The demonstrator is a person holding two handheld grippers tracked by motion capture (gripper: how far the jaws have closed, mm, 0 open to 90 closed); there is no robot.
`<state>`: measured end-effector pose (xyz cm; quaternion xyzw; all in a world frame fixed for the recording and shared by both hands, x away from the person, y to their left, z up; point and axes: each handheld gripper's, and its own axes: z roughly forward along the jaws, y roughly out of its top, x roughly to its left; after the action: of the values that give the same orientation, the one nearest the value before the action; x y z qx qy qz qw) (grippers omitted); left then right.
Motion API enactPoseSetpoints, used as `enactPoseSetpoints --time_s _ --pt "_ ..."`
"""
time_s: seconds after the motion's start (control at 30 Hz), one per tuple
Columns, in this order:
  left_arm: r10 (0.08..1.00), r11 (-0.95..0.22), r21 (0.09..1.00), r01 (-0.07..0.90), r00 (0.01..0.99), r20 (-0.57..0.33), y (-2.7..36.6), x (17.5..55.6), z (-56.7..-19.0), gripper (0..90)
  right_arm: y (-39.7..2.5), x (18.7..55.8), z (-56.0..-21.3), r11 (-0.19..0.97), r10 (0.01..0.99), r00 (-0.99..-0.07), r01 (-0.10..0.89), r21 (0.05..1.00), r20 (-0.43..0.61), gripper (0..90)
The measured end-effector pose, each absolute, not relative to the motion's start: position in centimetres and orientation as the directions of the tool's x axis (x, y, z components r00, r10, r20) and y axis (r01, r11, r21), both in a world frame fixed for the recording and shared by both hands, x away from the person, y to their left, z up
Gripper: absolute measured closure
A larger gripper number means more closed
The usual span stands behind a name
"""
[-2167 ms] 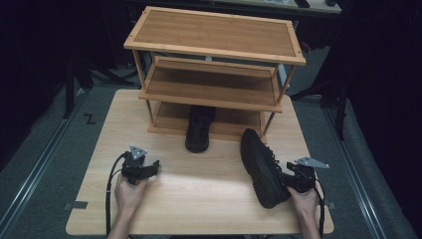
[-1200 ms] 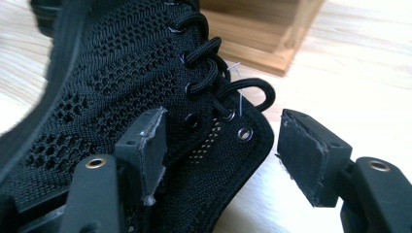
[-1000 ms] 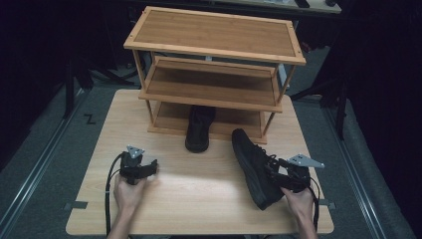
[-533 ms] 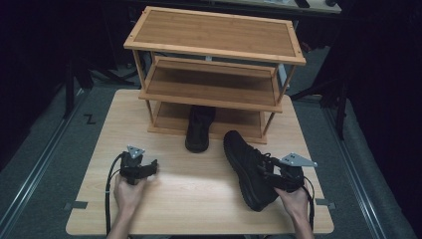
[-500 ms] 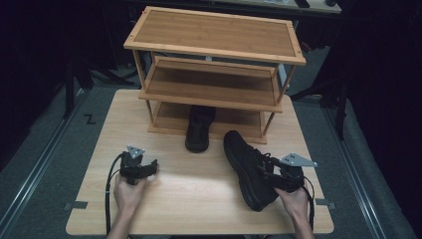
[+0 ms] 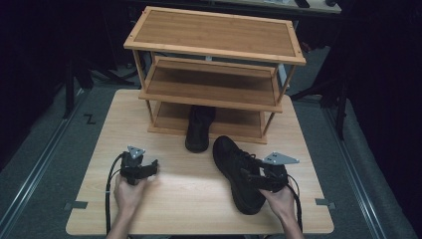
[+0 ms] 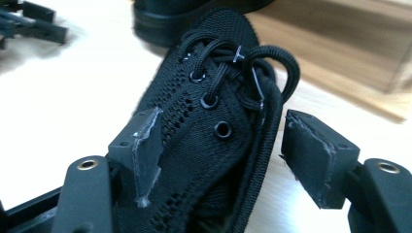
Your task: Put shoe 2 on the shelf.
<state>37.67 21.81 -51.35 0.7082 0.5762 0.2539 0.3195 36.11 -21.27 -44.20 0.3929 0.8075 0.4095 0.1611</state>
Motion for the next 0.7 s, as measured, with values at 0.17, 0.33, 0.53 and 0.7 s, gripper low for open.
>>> enactPoseSetpoints --time_s 0.17,0.33,0.53,0.7 --pt "0.978 -0.132 0.746 0.653 0.207 -0.009 21.8 37.7 -51.4 26.1 -20.0 36.1 -44.6 0.395 0.746 -0.663 0.513 0.762 0.060 31.0" --pt "0.978 -0.132 0.745 0.653 0.209 -0.009 21.8 37.7 -51.4 26.1 -20.1 36.0 -44.2 0.367 0.747 -0.658 0.525 0.768 0.094 30.2" --pt "0.978 -0.133 0.745 0.654 0.209 -0.009 21.8 37.7 -51.3 26.2 -20.7 35.7 -42.9 0.324 0.764 -0.639 0.498 0.804 0.088 30.6" --pt "0.978 -0.133 0.745 0.654 0.209 -0.009 21.8 37.7 -51.3 26.2 -21.8 36.3 -41.5 0.287 0.778 -0.620 0.491 0.822 0.099 33.0"
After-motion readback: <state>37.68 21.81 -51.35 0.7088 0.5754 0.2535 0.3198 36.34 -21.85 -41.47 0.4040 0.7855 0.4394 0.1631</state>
